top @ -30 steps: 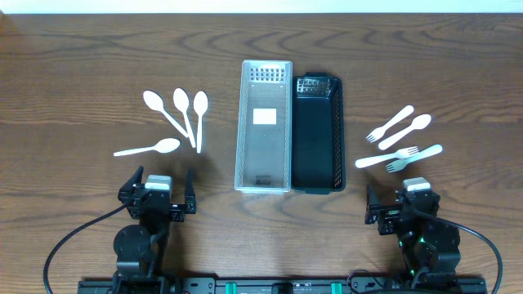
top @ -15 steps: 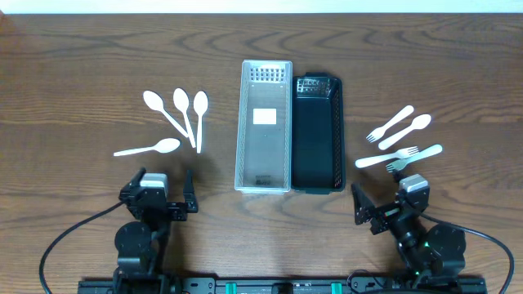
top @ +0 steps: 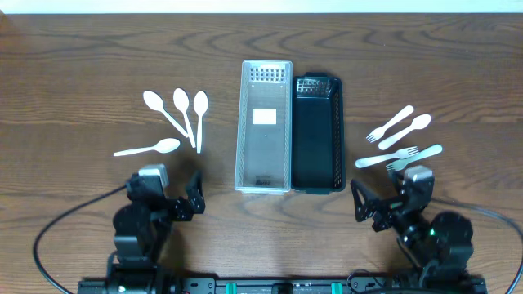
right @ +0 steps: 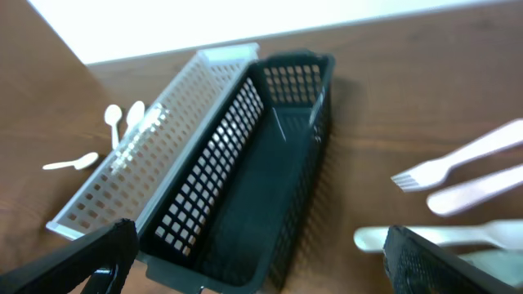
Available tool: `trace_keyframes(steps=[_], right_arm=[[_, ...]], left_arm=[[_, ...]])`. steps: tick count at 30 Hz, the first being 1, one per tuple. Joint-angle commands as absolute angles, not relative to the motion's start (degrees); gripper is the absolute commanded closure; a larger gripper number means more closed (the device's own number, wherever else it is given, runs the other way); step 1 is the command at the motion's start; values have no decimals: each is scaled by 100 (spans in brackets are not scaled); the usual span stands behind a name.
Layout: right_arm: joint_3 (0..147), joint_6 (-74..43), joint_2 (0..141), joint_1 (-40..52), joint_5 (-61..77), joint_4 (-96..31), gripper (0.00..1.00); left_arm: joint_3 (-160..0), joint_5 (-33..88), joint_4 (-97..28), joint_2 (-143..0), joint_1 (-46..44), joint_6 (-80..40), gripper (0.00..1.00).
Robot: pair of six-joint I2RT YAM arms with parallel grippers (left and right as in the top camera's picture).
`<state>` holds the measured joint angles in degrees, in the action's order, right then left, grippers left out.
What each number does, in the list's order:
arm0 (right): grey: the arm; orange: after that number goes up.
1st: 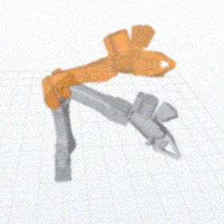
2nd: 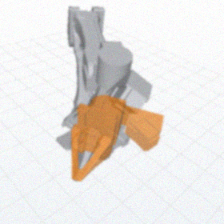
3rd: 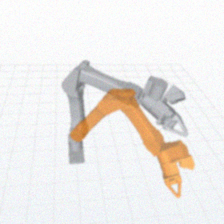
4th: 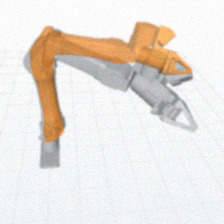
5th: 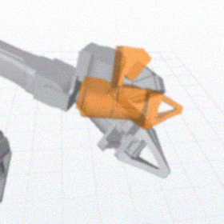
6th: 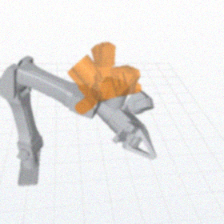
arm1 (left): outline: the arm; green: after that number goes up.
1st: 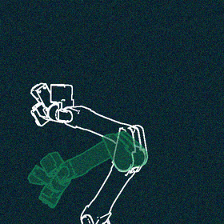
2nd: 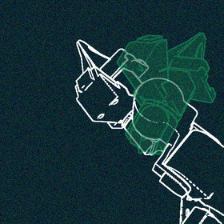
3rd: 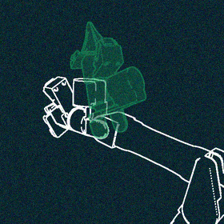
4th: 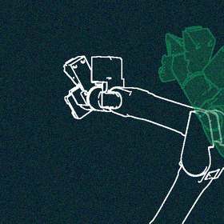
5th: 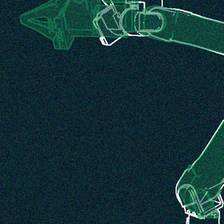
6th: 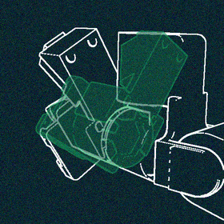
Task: Pack container
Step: 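Reach the right gripper to the white spoon and grasp it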
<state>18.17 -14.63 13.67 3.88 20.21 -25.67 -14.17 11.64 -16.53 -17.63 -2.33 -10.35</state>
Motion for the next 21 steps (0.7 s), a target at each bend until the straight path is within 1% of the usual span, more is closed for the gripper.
trace_keyframes(steps=[1, 4, 8, 13, 17, 19, 21], right_arm=[[2650, -1313, 2434, 408, 1603, -2775, 1], [3594, -1302, 3566, 401, 1098, -3148, 1], [5098, -1184, 5113, 263, 425, -3955, 1], [6818, -563, 6805, -211, 399, -4925, 1], [7439, -554, 7673, -445, 1011, -5218, 1], [7430, -534, 7931, -499, 934, -5212, 1], [7428, -764, 8272, -613, 878, -5242, 1]], left_arm=[[-2327, 1253, -1907, -2541, -204, -943, 2], [-3188, 1234, -2322, -3422, -204, -725, 2], [-4423, 965, -2982, -4567, -204, -709, 2], [-5806, 788, -3795, -5784, -187, -161, 2], [-6681, 790, -4469, -6639, -25, -19, 2], [-6934, 790, -4711, -6925, 82, -21, 2], [-7133, 790, -4932, -7214, 246, -19, 2]])
